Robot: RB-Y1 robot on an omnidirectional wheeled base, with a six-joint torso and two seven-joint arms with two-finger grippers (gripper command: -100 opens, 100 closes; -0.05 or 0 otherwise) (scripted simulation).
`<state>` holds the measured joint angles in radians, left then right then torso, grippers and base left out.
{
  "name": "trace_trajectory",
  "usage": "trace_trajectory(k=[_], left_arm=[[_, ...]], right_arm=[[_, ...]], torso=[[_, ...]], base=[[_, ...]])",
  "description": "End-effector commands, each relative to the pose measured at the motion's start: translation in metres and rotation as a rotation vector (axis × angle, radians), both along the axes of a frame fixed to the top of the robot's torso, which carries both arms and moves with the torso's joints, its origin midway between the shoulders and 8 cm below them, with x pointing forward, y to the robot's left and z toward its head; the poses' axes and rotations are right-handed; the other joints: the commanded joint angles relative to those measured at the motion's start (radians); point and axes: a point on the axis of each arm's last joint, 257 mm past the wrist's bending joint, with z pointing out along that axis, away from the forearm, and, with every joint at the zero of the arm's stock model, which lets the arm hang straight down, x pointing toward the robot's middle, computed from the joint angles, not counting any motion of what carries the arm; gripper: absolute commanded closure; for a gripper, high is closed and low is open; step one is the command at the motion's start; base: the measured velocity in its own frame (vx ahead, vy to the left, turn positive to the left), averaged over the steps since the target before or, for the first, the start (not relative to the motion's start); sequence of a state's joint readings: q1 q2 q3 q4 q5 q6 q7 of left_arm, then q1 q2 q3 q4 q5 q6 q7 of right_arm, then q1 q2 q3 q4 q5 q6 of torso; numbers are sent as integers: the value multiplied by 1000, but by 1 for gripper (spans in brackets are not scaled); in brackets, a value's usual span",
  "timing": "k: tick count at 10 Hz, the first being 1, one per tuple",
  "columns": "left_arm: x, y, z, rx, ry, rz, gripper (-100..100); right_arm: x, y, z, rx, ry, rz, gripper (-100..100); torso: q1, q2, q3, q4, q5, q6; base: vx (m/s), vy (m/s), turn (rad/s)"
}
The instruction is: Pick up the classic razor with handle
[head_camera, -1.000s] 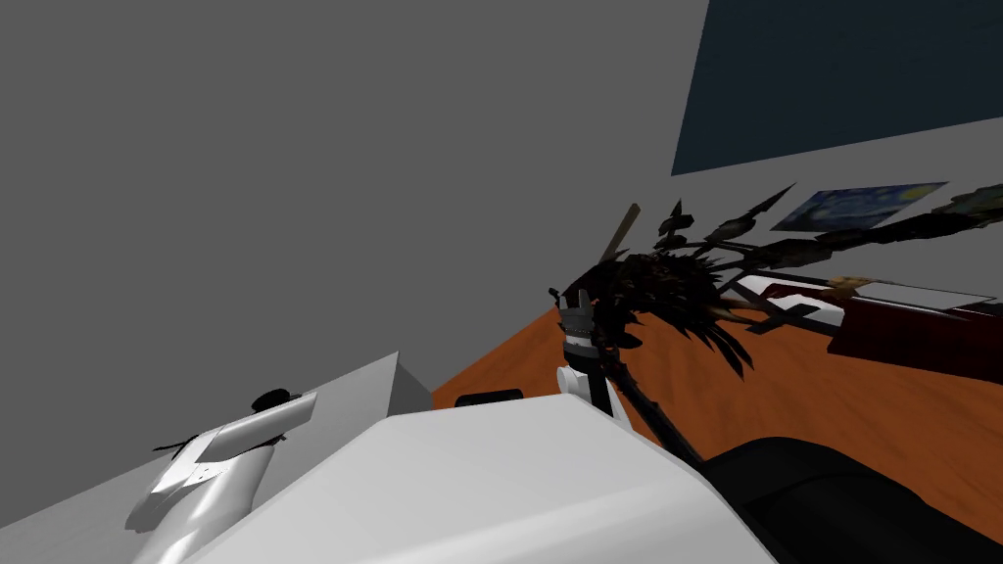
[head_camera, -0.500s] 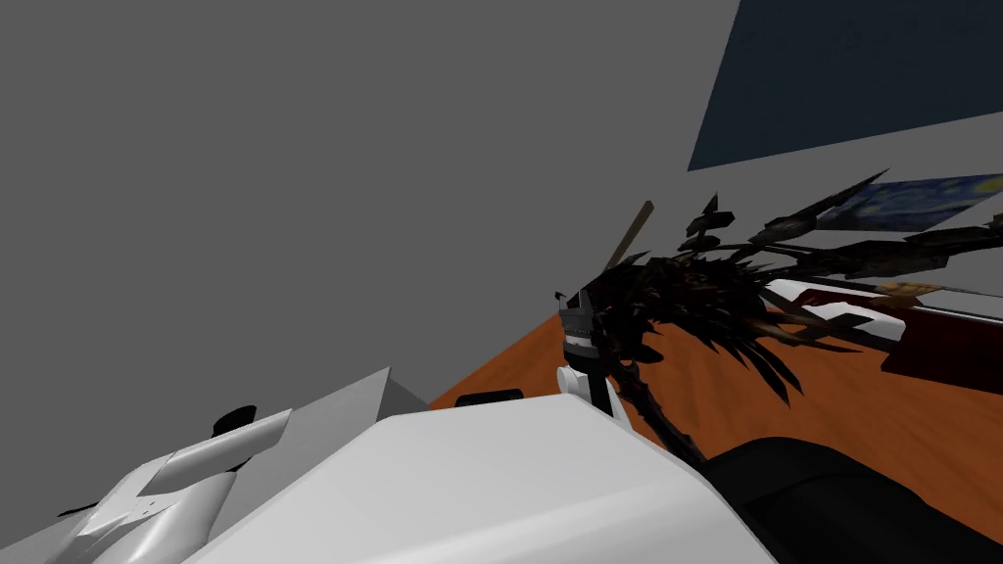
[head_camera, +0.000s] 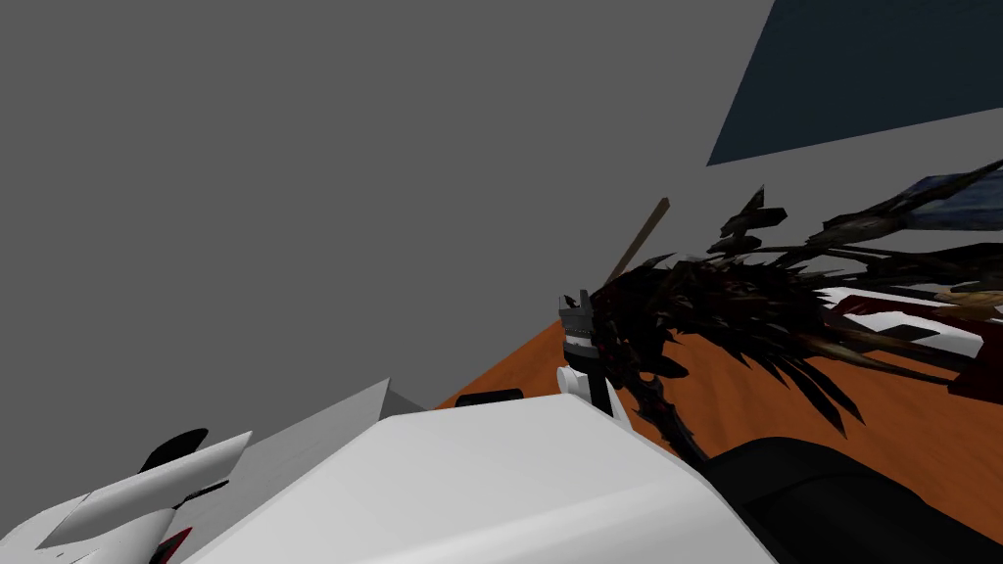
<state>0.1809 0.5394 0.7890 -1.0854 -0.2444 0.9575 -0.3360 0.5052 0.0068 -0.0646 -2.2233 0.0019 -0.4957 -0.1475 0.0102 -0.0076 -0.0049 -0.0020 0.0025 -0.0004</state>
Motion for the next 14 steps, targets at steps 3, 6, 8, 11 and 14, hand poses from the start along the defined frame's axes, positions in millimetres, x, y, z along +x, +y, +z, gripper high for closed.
trace_trajectory(k=[3,6,8,11,14], left_arm=[[-2,-1,-6,5,1,-6,-100],[-3,-1,-7,6,1,-8,100],[0,0,-6,9,-4,-11,100],[-1,0,-6,8,-3,-7,0],[-1,0,-2,5,-1,-3,0]], right_arm=[[0,0,0,0,0,0,0],[0,0,0,0,0,0,0],[0,0,0,0,0,0,0],[0,0,0,0,0,0,0],[0,0,0,0,0,0,0]], torso=[[-5,6,4,1,-1,0],[-3,8,4,2,0,0],[-6,9,5,1,0,-3],[-5,9,5,1,0,0],[-7,8,4,1,0,0]], base=[[16,34,17],[4,41,15],[3,3,0],[0,0,0],[-2,-25,-22]])
